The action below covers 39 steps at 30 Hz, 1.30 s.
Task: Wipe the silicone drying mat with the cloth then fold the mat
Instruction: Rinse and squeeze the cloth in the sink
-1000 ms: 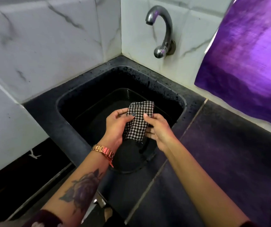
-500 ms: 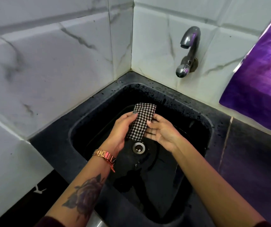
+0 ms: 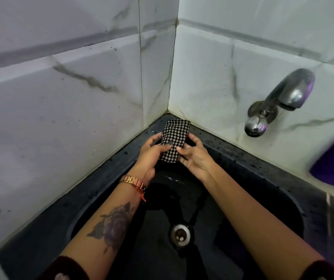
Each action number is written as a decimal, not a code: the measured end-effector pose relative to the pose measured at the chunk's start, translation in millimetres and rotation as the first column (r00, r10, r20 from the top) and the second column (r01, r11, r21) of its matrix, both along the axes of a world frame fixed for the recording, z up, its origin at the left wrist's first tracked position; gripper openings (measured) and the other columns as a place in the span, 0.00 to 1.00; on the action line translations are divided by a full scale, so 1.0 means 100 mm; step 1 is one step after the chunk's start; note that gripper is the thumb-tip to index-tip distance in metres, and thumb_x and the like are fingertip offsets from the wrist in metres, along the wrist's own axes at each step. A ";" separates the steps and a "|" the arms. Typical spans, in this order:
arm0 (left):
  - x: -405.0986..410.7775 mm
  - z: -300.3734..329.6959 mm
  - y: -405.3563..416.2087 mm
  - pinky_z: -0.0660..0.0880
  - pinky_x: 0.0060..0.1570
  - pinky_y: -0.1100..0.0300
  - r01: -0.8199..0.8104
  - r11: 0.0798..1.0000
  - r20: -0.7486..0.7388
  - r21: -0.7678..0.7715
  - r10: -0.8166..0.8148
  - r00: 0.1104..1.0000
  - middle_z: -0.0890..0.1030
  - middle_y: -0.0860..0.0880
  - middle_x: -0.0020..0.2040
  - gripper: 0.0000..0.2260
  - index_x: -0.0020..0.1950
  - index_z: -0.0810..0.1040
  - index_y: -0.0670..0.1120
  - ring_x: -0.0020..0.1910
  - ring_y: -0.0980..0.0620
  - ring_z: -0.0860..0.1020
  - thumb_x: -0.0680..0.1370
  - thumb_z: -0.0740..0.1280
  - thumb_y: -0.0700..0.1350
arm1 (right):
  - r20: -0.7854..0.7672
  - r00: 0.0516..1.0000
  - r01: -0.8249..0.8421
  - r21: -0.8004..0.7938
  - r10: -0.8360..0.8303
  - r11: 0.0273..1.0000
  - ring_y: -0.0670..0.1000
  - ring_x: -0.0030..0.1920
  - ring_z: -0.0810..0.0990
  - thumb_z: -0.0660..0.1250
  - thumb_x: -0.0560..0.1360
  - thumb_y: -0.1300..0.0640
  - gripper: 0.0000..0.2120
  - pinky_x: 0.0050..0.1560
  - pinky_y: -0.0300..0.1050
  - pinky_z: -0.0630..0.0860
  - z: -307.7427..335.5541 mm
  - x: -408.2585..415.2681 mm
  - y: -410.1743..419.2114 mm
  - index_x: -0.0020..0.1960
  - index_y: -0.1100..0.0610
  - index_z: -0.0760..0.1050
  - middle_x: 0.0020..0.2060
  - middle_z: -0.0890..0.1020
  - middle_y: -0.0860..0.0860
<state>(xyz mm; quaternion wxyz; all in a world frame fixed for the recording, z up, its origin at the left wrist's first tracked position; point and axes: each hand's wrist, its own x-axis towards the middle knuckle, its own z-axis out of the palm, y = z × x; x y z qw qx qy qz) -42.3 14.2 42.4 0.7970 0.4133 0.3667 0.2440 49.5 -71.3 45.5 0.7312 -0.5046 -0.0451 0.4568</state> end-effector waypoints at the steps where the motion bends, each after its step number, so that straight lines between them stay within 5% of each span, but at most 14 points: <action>1: 0.10 -0.03 0.08 0.79 0.39 0.57 -0.002 1.000 -0.021 0.021 0.003 1.000 0.81 0.44 0.51 0.22 0.63 0.74 0.48 0.43 0.49 0.81 0.72 0.67 0.30 | 0.042 0.999 0.019 -0.034 -0.018 0.999 0.49 0.47 0.78 0.57 0.73 0.77 0.30 0.48 0.46 0.74 -0.02 0.07 0.13 0.68 0.53 0.60 0.53 0.79 0.54; 6: 0.56 -0.19 0.49 0.77 0.46 0.56 -0.021 0.977 -0.132 0.211 0.050 0.990 0.78 0.49 0.43 0.22 0.65 0.70 0.45 0.41 0.52 0.78 0.73 0.65 0.30 | 0.168 0.981 0.116 -0.126 -0.094 0.985 0.49 0.48 0.77 0.58 0.73 0.77 0.27 0.42 0.43 0.75 -0.20 0.40 0.65 0.67 0.55 0.64 0.52 0.77 0.55; 9: 0.78 -0.30 0.68 0.76 0.47 0.59 -0.014 0.933 -0.189 0.359 0.087 0.978 0.77 0.49 0.50 0.22 0.65 0.70 0.43 0.46 0.53 0.76 0.73 0.64 0.30 | 0.278 0.953 0.165 -0.154 -0.117 0.974 0.51 0.48 0.77 0.60 0.73 0.76 0.27 0.44 0.44 0.77 -0.36 0.59 0.90 0.68 0.57 0.65 0.48 0.77 0.55; 12: 0.92 -0.43 0.82 0.73 0.56 0.58 0.041 0.826 -0.295 0.563 0.154 0.943 0.77 0.45 0.60 0.21 0.64 0.72 0.43 0.56 0.49 0.76 0.72 0.66 0.32 | 0.408 0.907 0.222 -0.253 -0.105 0.942 0.54 0.54 0.78 0.63 0.73 0.73 0.27 0.58 0.51 0.76 -0.51 0.69 1.09 0.69 0.58 0.66 0.51 0.76 0.55; 16: 1.00 -0.51 0.86 0.67 0.66 0.56 0.269 0.618 -0.491 0.739 0.220 0.843 0.74 0.43 0.66 0.19 0.64 0.76 0.48 0.64 0.45 0.72 0.74 0.68 0.39 | 0.627 0.769 0.228 -0.455 0.128 0.861 0.56 0.60 0.76 0.63 0.74 0.66 0.23 0.60 0.42 0.72 -0.60 0.68 1.13 0.69 0.57 0.68 0.58 0.78 0.57; 19: 0.98 -0.46 0.78 0.65 0.66 0.54 0.378 0.573 -0.598 0.728 0.259 0.759 0.68 0.42 0.68 0.19 0.67 0.74 0.52 0.66 0.42 0.67 0.76 0.65 0.45 | 0.690 0.656 0.231 -0.569 0.306 0.789 0.58 0.65 0.70 0.64 0.74 0.57 0.28 0.64 0.46 0.69 -0.53 0.63 1.06 0.73 0.53 0.61 0.65 0.73 0.58; 29: 0.46 -0.11 0.30 0.60 0.67 0.47 0.212 0.521 -0.449 0.827 0.383 0.807 0.63 0.46 0.74 0.22 0.71 0.68 0.50 0.71 0.44 0.61 0.78 0.62 0.53 | 0.707 0.707 0.274 -0.296 0.017 0.915 0.52 0.69 0.66 0.63 0.76 0.49 0.28 0.69 0.52 0.64 -0.08 0.13 0.35 0.74 0.52 0.59 0.71 0.66 0.52; 39: 0.01 0.51 -0.54 0.60 0.69 0.44 0.157 0.506 -0.358 0.848 0.330 0.873 0.63 0.46 0.73 0.23 0.72 0.66 0.49 0.71 0.44 0.62 0.78 0.61 0.54 | 0.688 0.716 0.343 -0.202 -0.116 0.918 0.51 0.68 0.67 0.62 0.76 0.45 0.26 0.70 0.51 0.63 0.45 -0.34 -0.51 0.71 0.50 0.63 0.69 0.69 0.52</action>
